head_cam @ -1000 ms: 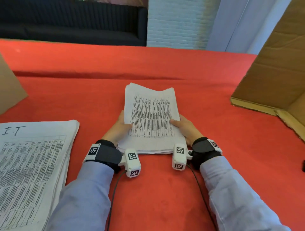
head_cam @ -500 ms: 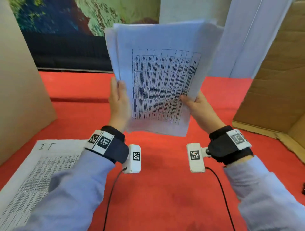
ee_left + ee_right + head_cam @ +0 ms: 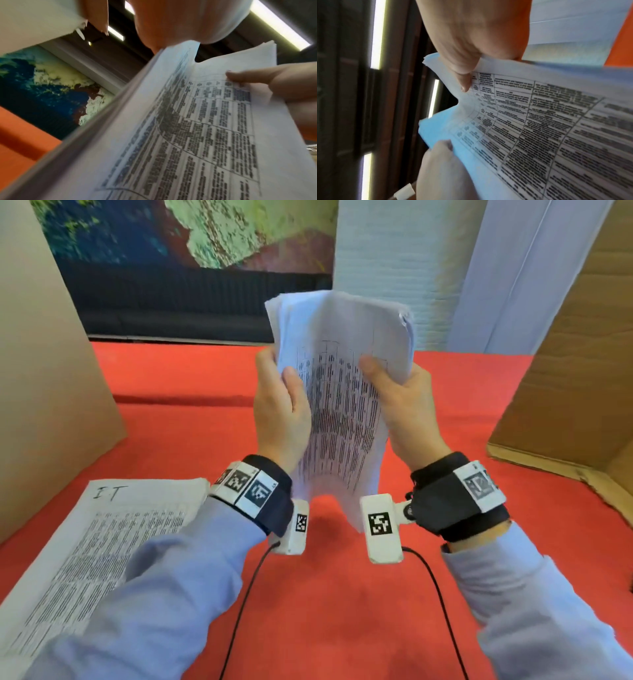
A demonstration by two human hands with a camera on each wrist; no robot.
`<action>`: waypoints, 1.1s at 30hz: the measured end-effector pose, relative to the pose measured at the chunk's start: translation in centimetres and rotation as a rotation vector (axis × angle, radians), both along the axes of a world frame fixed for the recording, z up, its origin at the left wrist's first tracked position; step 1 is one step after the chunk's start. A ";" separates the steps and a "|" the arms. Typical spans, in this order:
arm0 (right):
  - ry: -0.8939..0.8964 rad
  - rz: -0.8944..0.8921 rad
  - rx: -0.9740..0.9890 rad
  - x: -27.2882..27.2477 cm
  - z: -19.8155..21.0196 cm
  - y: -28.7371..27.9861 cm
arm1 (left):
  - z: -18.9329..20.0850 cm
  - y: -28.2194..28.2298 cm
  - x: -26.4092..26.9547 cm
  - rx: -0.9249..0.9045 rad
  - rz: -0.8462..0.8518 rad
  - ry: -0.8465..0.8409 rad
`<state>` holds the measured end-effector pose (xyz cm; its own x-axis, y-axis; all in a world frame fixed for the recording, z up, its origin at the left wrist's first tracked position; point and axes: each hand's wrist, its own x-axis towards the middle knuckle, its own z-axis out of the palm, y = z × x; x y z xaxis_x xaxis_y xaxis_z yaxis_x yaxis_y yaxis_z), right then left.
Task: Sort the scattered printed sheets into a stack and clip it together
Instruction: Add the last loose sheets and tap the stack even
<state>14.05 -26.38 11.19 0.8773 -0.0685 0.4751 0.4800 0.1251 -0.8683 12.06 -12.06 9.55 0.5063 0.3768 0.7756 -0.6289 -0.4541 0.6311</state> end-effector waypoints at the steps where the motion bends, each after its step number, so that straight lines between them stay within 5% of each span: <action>1: 0.004 0.009 0.020 -0.3 -0.2 -0.3 | -0.5 0.5 0.0 -0.036 -0.011 -0.016; 5: 0.203 0.145 -0.068 -1.0 -4.9 -2.6 | -4.5 3.0 -0.1 -0.314 -0.254 0.233; 8: 0.262 0.202 0.023 -0.6 -7.2 -2.8 | -6.3 3.6 0.6 -0.286 -0.396 0.552; 11: 0.216 0.046 0.139 -0.1 -6.8 -2.2 | -5.7 3.1 0.6 -0.334 -0.374 0.521; 17: 0.330 0.109 -0.320 -0.6 -8.9 -3.5 | -5.2 5.1 1.0 -0.568 -0.262 0.433; 22: 0.339 -0.099 -0.392 -0.8 -11.6 -3.4 | -8.6 6.4 1.9 -0.459 -0.190 0.831; 26: 0.679 0.025 -1.003 -0.1 -14.9 -4.2 | -12.7 5.6 0.2 -0.255 -0.251 1.308; 33: 0.779 0.055 -1.068 0.2 -17.5 -3.1 | -13.8 3.9 -1.5 -0.273 -0.285 1.320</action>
<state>14.26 -29.53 -6.33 0.9330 0.0663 -0.3538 -0.1700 -0.7852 -0.5955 10.59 -8.12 -4.23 0.8870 0.1978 -0.4173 0.4512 -0.1786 0.8744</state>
